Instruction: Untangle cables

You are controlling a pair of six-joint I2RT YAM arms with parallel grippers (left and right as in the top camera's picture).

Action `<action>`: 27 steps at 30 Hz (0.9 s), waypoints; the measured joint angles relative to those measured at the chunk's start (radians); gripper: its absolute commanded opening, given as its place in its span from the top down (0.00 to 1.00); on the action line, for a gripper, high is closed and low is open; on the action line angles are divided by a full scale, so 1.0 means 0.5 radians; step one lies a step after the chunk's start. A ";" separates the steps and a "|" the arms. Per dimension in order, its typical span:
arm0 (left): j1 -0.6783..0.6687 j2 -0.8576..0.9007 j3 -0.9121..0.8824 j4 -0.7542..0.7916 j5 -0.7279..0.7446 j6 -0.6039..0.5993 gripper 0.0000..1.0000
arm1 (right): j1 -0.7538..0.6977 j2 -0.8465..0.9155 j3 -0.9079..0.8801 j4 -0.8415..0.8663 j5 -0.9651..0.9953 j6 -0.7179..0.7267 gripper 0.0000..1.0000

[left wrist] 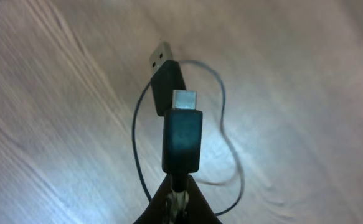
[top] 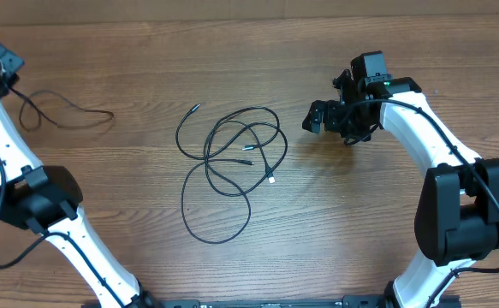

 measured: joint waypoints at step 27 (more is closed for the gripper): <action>-0.184 0.304 -0.268 -0.218 0.747 0.528 0.25 | 0.000 0.000 0.000 -0.001 -0.001 -0.001 0.00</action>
